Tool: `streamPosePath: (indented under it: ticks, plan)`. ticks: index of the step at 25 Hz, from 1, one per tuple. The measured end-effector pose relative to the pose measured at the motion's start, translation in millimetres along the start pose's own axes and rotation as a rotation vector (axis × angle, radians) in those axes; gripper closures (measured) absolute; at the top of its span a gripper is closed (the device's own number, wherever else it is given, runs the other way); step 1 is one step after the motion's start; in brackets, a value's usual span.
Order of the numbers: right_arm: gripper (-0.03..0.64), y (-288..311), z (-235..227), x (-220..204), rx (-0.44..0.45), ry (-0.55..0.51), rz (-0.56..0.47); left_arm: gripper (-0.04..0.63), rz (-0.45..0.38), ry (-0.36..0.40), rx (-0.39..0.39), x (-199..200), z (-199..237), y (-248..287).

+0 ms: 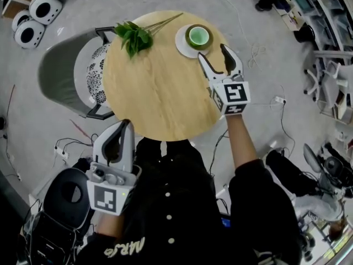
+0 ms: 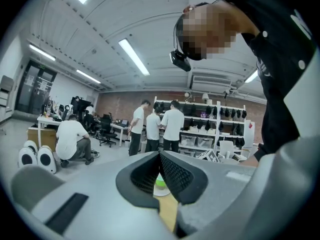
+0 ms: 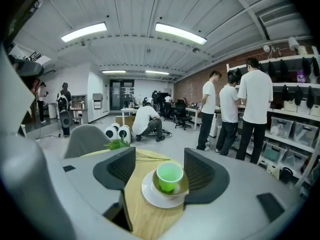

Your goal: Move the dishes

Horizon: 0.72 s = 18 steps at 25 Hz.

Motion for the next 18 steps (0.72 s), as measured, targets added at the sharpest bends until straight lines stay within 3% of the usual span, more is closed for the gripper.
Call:
streamPosePath:
  ticks: [18]
  plan:
    - [0.253, 102, -24, -49, 0.044, 0.005, 0.148, 0.592, 0.059, -0.075, -0.009, -35, 7, 53]
Point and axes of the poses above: the fingertips, and each gripper's own axes: y forward along the fingers, z to its left, x out of its top, the point moved 8 cm from there along -y, backward along the fingers, and after that the axes turned 7 degrees about z, right-handed, at the moved point
